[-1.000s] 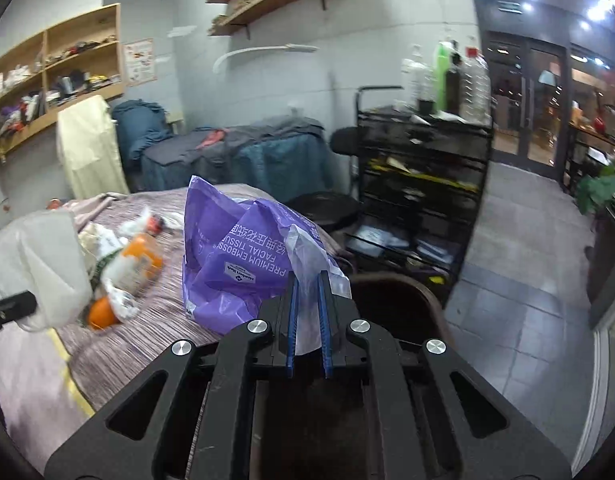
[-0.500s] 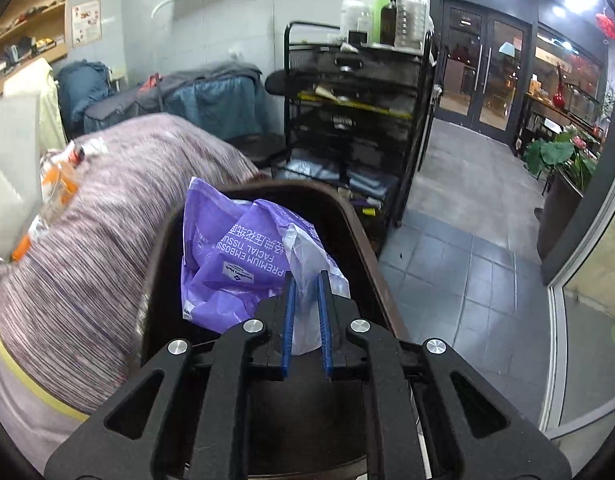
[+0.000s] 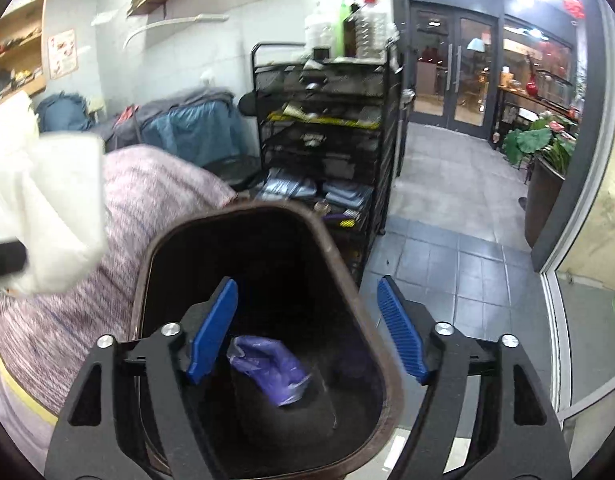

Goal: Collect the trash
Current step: 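Carry both items to the brown bin and open both grippers to drop them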

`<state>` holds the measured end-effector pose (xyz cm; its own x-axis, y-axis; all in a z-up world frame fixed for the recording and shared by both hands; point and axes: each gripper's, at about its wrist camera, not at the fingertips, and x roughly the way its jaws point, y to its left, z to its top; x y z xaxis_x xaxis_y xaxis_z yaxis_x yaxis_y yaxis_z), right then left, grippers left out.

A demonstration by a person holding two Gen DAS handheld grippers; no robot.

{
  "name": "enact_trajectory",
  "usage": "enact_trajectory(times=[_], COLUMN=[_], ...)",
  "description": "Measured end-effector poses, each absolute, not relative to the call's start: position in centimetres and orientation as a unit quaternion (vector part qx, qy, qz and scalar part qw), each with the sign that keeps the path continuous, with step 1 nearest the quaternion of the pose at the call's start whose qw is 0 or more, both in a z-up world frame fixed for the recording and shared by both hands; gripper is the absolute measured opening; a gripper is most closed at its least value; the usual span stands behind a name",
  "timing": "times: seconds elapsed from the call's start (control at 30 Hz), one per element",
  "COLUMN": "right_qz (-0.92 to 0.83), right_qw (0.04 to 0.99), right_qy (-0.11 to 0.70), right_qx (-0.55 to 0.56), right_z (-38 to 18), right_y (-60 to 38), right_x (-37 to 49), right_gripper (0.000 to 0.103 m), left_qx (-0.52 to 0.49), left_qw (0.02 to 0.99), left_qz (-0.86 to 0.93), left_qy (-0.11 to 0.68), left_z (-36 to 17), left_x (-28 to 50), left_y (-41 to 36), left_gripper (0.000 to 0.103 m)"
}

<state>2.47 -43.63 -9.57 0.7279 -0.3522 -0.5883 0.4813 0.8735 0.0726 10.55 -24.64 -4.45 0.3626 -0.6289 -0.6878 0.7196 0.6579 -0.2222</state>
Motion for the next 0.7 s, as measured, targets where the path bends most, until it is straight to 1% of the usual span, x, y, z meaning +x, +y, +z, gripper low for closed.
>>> enact_trajectory(times=[0.1, 0.17, 0.2, 0.7], right_qz=[-0.246, -0.259, -0.265, -0.313], right_qw=[0.923, 0.923, 0.922, 0.906], right_qy=[0.271, 0.259, 0.255, 0.237], right_qx=[0.116, 0.119, 0.119, 0.158], right_z=[-8.6, -8.1, -7.9, -7.5], right_y=[-44.4, -44.8, -45.0, -49.0], right_x=[1.7, 1.0, 0.7, -0.8], right_gripper=[0.077, 0.083, 0.084, 0.086], left_qx=[0.07, 0.077, 0.08, 0.135], left_qw=[0.814, 0.807, 0.804, 0.777], left_qz=[-0.418, -0.424, -0.426, -0.435], left_qy=[0.398, 0.404, 0.407, 0.435], left_z=[-4.9, -5.2, -5.5, -8.5], left_x=[10.7, 10.7, 10.7, 10.5], left_y=[-26.2, -27.2, -27.6, -33.0], left_gripper=[0.01, 0.01, 0.01, 0.01])
